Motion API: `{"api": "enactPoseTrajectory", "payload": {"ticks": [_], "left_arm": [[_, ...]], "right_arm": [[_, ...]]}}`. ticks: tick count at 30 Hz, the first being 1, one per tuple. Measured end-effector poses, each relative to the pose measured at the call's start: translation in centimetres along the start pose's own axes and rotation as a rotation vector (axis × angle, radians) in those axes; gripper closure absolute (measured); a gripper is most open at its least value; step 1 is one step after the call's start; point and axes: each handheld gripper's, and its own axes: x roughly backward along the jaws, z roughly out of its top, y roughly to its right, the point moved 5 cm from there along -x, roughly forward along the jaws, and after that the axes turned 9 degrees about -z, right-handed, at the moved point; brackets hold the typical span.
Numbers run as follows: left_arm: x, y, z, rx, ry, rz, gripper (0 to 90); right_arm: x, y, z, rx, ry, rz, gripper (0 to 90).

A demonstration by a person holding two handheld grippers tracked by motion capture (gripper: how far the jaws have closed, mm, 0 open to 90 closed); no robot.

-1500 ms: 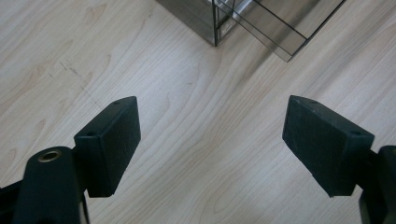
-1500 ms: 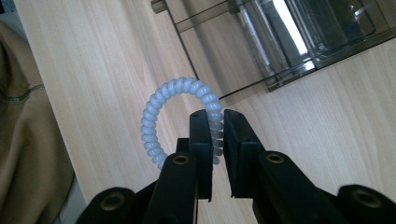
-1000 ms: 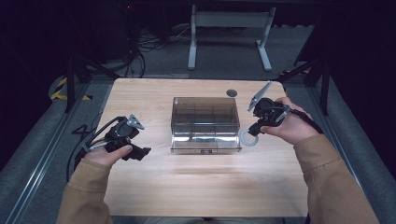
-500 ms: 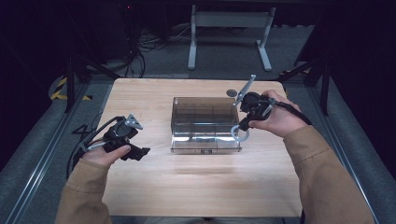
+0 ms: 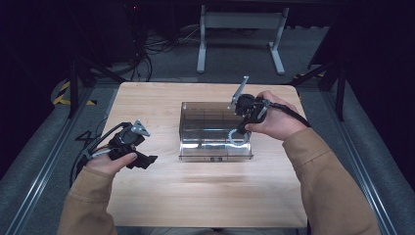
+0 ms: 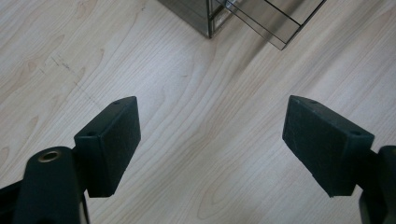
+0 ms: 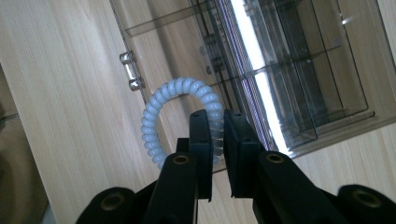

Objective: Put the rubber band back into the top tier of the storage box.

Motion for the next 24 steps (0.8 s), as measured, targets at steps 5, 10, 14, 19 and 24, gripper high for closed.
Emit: {"api": "enactPoseTrajectory", "payload": {"ticks": [5,10,14,19,24], "left_arm": [[0.0,0.0,0.0,-0.001,0.002,-0.001,20.0],[0.1,-0.1,-0.1,-0.002,0.005,0.0,20.0],[0.1,0.0,-0.1,-0.004,0.005,-0.004,20.0],[0.1,0.0,-0.1,-0.005,0.006,-0.006,20.0],[0.2,-0.1,-0.2,-0.005,0.008,-0.009,20.0]], "right_arm": [[-0.4,-0.2,1.0,0.015,0.012,0.001,82.3],[-0.7,-0.5,2.0,0.024,0.017,0.004,82.3],[-0.9,-0.6,2.9,0.038,0.02,0.007,82.3],[-1.1,-0.9,3.8,0.045,0.023,0.005,82.3],[-1.4,-0.8,4.4,0.055,0.032,-0.001,82.3]]}}
